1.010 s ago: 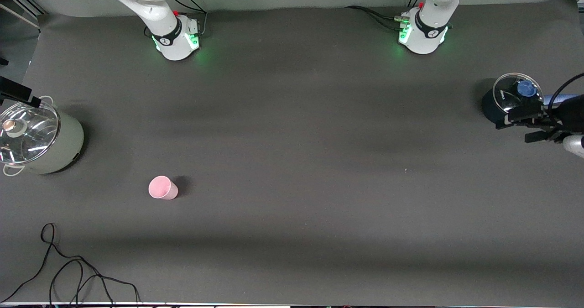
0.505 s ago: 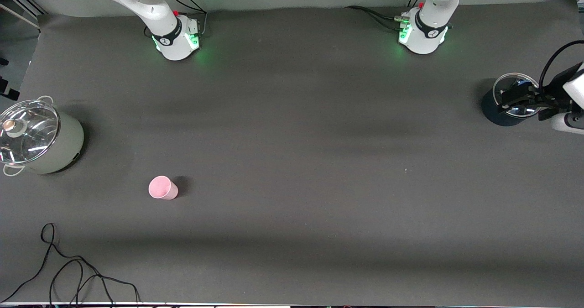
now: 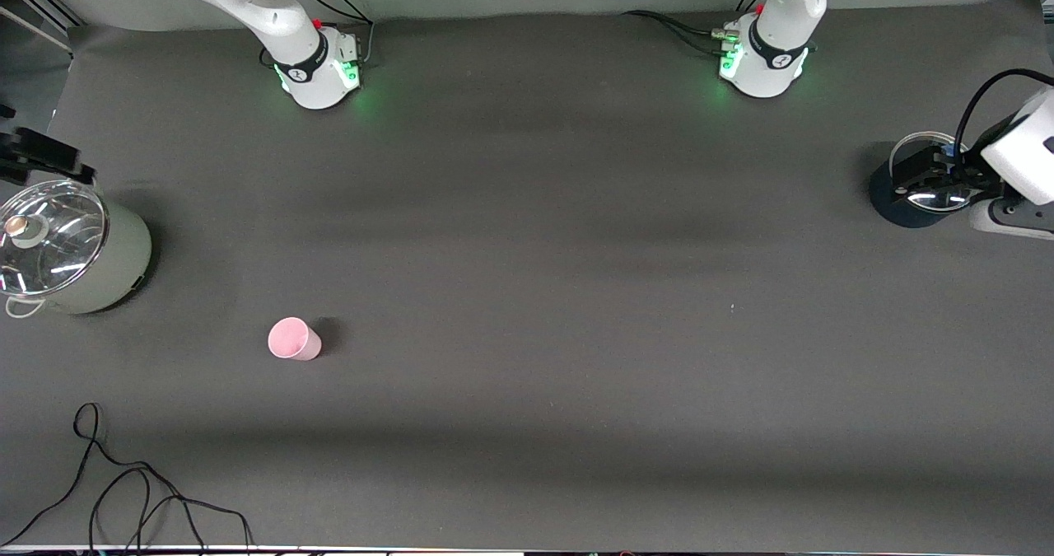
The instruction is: Transfer pink cup from left to right arm
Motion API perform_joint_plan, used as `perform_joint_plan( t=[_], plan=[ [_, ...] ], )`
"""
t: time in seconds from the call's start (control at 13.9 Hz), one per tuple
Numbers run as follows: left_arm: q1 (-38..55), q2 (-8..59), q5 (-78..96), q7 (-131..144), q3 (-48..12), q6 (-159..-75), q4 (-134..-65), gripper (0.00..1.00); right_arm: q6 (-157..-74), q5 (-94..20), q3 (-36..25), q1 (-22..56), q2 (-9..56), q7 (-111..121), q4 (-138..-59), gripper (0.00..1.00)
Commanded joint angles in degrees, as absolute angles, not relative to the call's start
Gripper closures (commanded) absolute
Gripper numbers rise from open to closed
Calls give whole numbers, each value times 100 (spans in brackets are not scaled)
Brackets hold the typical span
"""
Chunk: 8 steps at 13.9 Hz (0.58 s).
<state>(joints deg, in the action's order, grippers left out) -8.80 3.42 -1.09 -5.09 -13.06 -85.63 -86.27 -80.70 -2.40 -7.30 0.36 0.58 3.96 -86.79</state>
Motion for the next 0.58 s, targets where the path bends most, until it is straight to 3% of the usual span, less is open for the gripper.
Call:
perform_joint_plan(
  t=[0.0,0.5],
  plan=[
    [252,176,-45,-439,-196,-8640,-8745,0,-8156,-281,-598,-17,79,246,-8701,0],
    [387,176,9,-439,17,-8648,-8754,0,-8244,-299,-589,-149,378,272,-8473,0]
  ],
)
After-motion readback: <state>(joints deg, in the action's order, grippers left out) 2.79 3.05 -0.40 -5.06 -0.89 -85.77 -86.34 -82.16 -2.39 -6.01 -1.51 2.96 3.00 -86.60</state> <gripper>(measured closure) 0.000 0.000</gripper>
